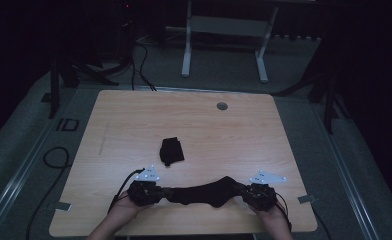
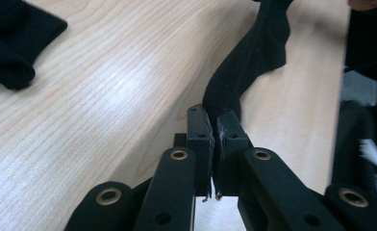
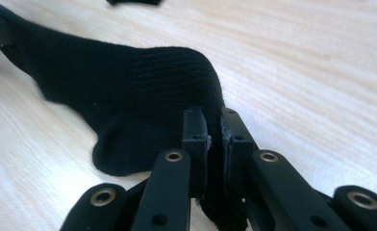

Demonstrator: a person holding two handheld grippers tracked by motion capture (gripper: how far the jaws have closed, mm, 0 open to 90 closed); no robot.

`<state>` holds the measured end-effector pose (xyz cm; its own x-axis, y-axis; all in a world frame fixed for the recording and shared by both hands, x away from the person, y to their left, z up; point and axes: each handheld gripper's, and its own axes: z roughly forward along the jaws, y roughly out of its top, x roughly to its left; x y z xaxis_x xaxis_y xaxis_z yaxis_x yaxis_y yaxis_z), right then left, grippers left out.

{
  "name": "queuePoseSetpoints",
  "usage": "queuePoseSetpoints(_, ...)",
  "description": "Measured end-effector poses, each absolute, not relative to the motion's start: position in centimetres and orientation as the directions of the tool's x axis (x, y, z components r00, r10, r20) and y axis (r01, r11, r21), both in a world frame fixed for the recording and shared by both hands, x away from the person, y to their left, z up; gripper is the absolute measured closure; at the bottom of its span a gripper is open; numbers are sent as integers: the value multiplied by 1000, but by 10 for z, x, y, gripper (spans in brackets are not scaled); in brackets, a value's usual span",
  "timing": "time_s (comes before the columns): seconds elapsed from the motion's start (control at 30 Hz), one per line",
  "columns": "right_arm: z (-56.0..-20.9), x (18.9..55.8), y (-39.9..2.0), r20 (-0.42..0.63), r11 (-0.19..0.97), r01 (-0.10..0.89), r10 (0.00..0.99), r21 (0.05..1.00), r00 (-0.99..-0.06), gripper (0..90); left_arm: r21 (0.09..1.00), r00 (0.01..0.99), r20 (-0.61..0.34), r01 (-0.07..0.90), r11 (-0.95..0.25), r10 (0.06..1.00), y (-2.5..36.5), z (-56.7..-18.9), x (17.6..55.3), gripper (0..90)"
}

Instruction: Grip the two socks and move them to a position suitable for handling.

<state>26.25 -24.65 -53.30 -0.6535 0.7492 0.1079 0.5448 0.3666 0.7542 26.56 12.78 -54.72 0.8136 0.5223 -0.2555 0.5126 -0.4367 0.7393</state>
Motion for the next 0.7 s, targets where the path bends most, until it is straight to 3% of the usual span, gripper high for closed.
queuePoseSetpoints(0.23,-546,266,-245,102,385,564,755,730,-648,796,728,811,-243,515,-453,532,126,-554,269,840)
queuePoseSetpoints(0.3,-546,266,-245,102,395,568,751,722,-652,626,735,797,-246,525,-430,552,128,-553,270,700)
queuePoseSetpoints(0.33,-546,266,-245,102,395,568,751,722,-652,626,735,797,-246,525,-430,552,128,-553,270,648)
queuePoseSetpoints(0.4,-537,264,-249,93,375,554,762,743,-641,493,761,777,-241,523,-383,582,136,-545,270,596)
queuePoseSetpoints(0.7,-516,273,-266,54,358,523,784,773,-618,487,795,820,-201,457,-400,536,120,-531,253,701)
